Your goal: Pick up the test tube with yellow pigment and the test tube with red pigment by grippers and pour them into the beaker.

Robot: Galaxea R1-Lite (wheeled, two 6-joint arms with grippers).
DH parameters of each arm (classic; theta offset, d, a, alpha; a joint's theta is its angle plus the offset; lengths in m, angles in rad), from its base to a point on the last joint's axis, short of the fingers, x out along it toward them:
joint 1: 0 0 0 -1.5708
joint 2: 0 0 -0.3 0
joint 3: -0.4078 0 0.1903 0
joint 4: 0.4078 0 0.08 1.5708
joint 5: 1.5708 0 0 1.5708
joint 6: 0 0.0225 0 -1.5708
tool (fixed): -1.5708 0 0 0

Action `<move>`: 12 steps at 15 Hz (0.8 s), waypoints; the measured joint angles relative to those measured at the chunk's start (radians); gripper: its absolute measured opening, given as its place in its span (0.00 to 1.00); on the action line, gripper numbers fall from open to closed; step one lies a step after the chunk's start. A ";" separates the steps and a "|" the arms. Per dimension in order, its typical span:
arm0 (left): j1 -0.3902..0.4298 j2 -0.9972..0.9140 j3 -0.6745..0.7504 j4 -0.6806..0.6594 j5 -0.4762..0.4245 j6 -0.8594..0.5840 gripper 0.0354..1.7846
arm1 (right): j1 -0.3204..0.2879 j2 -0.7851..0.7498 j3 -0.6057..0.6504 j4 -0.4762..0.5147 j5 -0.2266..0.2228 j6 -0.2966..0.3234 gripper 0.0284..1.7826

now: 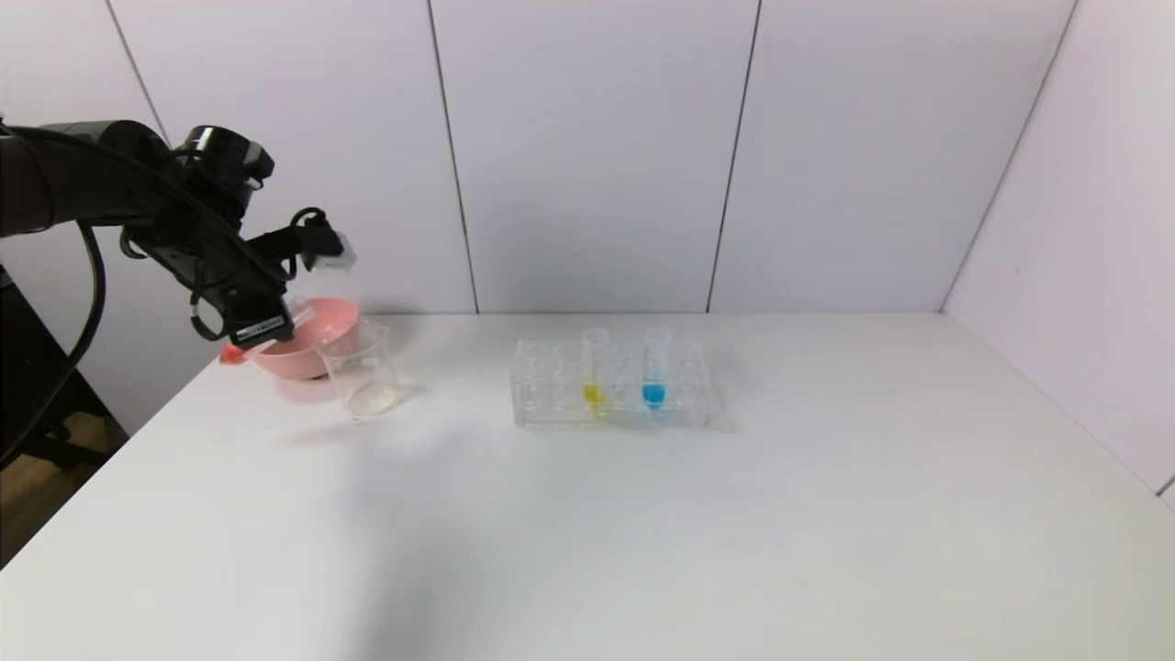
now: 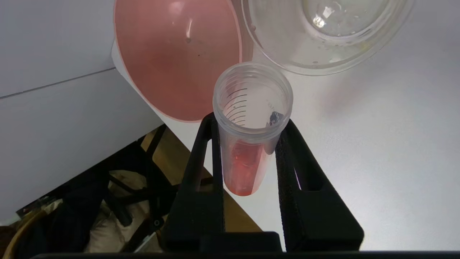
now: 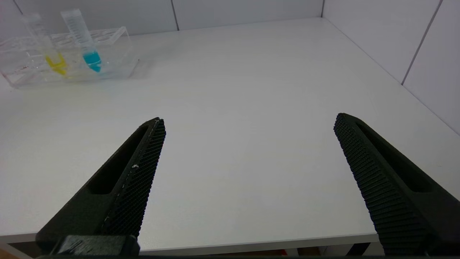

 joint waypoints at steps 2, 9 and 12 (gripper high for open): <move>-0.019 0.010 0.000 -0.001 0.060 0.007 0.23 | 0.000 0.000 0.000 0.000 0.000 0.000 0.96; -0.070 0.025 0.000 -0.010 0.164 0.035 0.23 | 0.000 0.000 0.000 0.000 0.000 0.000 0.96; -0.088 0.030 0.000 -0.030 0.239 0.059 0.23 | 0.000 0.000 0.000 0.000 0.000 0.000 0.96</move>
